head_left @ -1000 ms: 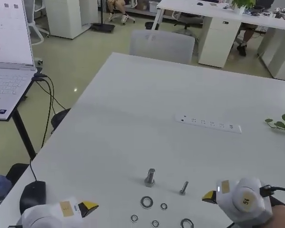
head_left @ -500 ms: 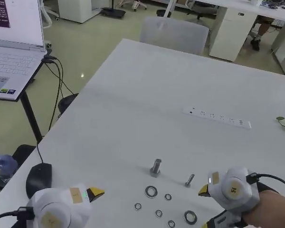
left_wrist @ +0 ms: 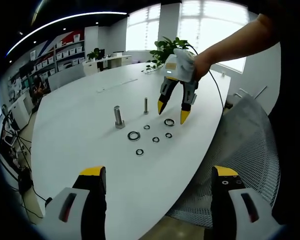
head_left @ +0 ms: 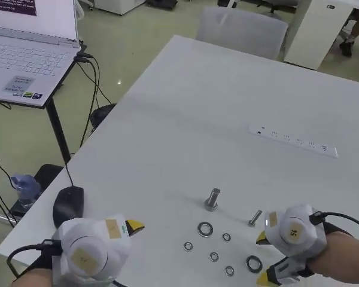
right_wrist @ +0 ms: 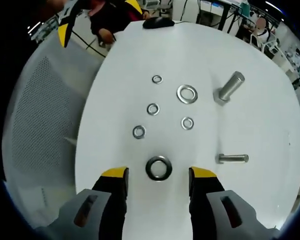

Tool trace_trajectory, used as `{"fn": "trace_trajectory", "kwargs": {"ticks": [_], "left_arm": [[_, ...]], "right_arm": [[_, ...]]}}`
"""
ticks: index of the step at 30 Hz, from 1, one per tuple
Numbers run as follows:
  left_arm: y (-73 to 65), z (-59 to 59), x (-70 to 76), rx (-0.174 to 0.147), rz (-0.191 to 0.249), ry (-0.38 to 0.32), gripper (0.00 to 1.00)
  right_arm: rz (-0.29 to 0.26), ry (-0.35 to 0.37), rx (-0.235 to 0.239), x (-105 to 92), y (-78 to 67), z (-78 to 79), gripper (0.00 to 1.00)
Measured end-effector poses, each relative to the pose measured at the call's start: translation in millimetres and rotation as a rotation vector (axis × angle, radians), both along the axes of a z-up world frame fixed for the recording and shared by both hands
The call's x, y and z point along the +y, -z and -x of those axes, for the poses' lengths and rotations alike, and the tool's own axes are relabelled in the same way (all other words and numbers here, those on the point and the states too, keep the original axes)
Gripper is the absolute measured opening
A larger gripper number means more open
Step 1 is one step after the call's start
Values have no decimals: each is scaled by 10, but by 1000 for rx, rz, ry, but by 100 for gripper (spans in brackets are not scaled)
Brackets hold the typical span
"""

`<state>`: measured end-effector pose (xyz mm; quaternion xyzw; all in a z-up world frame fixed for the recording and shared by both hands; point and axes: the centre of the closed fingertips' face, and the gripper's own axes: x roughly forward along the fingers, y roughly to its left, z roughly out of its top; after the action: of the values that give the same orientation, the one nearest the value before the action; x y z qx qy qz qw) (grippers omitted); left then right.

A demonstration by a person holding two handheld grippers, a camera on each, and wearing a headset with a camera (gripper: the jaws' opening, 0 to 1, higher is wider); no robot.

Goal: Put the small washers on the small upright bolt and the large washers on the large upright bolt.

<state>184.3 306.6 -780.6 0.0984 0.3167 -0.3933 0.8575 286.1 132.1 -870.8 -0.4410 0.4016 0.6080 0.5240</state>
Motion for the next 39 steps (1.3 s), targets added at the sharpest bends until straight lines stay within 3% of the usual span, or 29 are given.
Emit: {"fn": "trace_trajectory", "kwargs": {"ticks": [9, 15, 24, 26, 32, 39], "left_arm": [[34, 62, 11, 12, -5, -1, 86], [58, 74, 36, 17, 0, -8, 84], [66, 87, 47, 16, 2, -17, 82], [64, 103, 39, 18, 3, -13, 82], [65, 123, 44, 18, 4, -19, 80], [44, 146, 14, 17, 9, -15, 76]], "right_arm": [[21, -7, 13, -32, 102, 70, 47], [29, -22, -32, -31, 103, 19, 42], [56, -57, -35, -31, 106, 44, 37], [64, -63, -38, -33, 107, 36, 31], [118, -82, -51, -15, 111, 63, 29], [141, -55, -51, -16, 114, 19, 22]]}}
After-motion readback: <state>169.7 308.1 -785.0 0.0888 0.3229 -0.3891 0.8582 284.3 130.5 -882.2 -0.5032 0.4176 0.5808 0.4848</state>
